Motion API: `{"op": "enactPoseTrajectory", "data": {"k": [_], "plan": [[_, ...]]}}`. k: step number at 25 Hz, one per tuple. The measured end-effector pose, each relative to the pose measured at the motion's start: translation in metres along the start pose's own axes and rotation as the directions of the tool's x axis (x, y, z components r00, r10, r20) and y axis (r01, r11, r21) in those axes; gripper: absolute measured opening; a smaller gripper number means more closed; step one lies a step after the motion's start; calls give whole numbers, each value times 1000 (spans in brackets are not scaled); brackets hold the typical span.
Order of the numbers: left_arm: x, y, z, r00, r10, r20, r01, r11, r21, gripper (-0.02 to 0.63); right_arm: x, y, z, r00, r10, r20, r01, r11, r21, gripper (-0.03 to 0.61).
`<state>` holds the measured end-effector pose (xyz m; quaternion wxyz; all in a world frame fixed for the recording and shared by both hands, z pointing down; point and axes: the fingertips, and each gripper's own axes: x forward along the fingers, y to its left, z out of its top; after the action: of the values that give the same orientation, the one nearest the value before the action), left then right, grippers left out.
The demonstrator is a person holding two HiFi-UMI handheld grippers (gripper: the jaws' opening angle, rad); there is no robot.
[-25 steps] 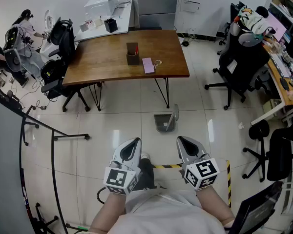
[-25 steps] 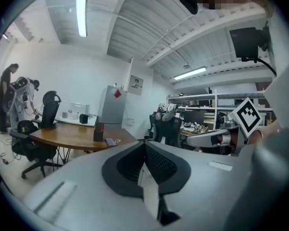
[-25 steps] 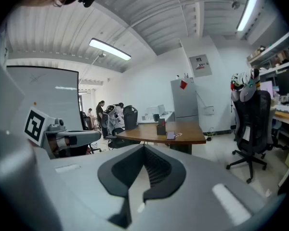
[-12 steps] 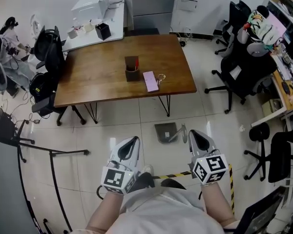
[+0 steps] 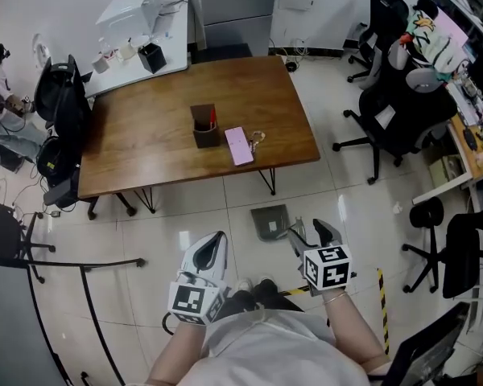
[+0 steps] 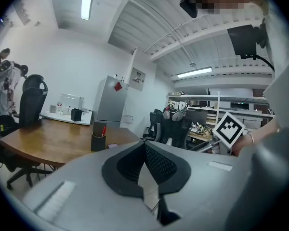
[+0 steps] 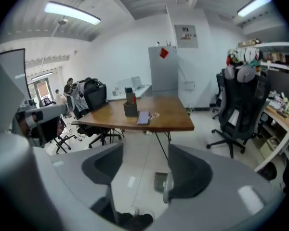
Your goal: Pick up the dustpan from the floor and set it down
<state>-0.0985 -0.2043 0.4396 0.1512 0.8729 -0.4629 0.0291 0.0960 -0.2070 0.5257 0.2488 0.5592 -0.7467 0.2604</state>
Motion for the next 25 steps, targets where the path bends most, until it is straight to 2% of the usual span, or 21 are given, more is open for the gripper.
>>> {"op": "enactPoseTrajectory", "data": {"k": [1,2,4,7,10,12,13,16,18,19,20,21,22,25], "plan": [[5,1,-5,1000,2,-8,-2,1000,-1,15,16,-10,-15,998,-6,-59,6,1000,-2,344],[11,3,-11,1000,6,-17,-6,1000,-4,15,33,-20,-32,993,-14,-121,12,1000,-13,402],[22,9,-29,999,13,-41,-14,1000,-12,15,68,-41,-70,969,-21,-247,17,1000,-20,420],[36,20,-65,996,29,-81,-31,999,-24,15,115,-67,-127,918,-17,-395,41,998,53,423],[46,33,-99,992,51,-112,-55,998,-35,15,154,-85,-172,874,-20,-485,79,992,103,423],[53,40,-121,990,58,-126,-63,997,-38,15,171,-89,-197,845,11,-534,73,988,136,416],[56,43,-130,989,61,-133,-66,997,-39,15,177,-86,-205,837,48,-545,48,986,162,378],[61,46,-143,987,68,-146,-74,997,-30,15,186,-76,-204,849,139,-510,-13,970,243,202],[64,43,-145,987,65,-145,-69,997,-25,15,188,-79,-203,840,133,-526,-5,971,237,205],[64,41,-144,988,58,-143,-63,998,-29,15,187,-83,-203,834,120,-539,5,974,225,186],[65,38,-142,989,51,-140,-56,998,-33,15,185,-85,-203,831,110,-545,12,977,215,146],[65,34,-139,989,43,-139,-48,998,-36,15,183,-86,-204,831,107,-547,13,978,210,43],[65,31,-135,990,34,-139,-39,999,-38,15,181,-86,-205,829,108,-549,11,978,208,20],[60,25,-129,989,11,-144,-17,999,-43,15,173,-80,-203,834,110,-541,8,977,211,9]]}}
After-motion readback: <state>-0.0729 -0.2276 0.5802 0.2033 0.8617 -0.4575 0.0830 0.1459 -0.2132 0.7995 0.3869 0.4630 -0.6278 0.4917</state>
